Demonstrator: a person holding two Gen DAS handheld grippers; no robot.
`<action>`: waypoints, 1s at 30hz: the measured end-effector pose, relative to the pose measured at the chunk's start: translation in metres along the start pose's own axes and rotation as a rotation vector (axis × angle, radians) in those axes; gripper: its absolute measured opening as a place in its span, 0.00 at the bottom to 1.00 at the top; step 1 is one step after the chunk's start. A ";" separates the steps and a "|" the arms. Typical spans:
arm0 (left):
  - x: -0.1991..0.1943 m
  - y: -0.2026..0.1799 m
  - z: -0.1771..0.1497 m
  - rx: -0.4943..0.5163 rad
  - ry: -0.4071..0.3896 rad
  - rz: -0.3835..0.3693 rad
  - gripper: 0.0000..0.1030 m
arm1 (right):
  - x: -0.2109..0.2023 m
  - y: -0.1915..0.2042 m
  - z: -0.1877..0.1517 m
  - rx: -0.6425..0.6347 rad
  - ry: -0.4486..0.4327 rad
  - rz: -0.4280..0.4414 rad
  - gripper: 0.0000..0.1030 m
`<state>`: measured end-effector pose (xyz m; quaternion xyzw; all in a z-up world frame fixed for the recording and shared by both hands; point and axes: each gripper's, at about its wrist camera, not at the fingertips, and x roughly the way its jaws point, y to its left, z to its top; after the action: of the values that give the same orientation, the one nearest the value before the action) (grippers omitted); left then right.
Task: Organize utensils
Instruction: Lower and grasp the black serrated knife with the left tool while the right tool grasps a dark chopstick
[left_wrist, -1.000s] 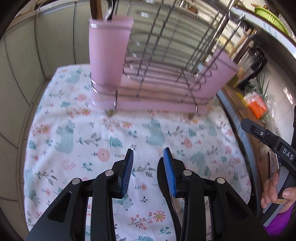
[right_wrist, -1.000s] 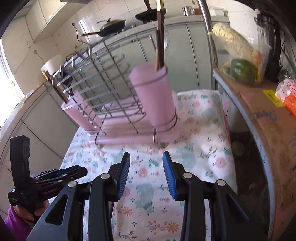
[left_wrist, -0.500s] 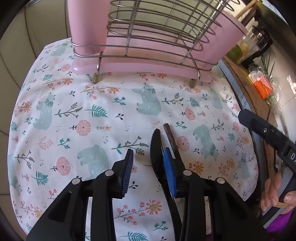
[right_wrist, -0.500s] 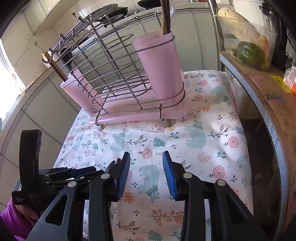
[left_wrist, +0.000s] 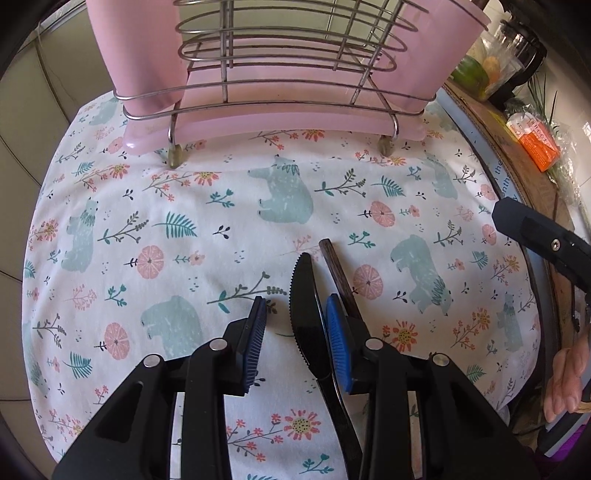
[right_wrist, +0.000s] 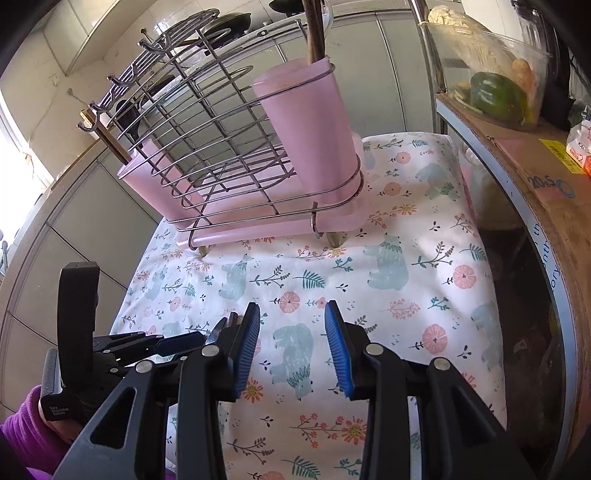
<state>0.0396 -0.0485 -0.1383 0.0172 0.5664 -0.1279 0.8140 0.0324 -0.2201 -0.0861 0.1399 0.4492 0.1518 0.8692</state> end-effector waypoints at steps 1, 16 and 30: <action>0.000 -0.001 0.000 0.005 -0.004 0.006 0.31 | 0.000 0.000 0.000 0.001 0.001 0.000 0.35; -0.010 0.040 -0.001 -0.120 -0.037 -0.016 0.16 | 0.017 0.007 -0.004 0.030 0.078 0.086 0.35; -0.011 0.057 -0.007 -0.179 -0.026 -0.059 0.17 | 0.092 0.034 -0.004 0.093 0.361 0.199 0.35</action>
<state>0.0430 0.0101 -0.1371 -0.0738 0.5654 -0.1012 0.8153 0.0750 -0.1528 -0.1428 0.1943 0.5882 0.2385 0.7479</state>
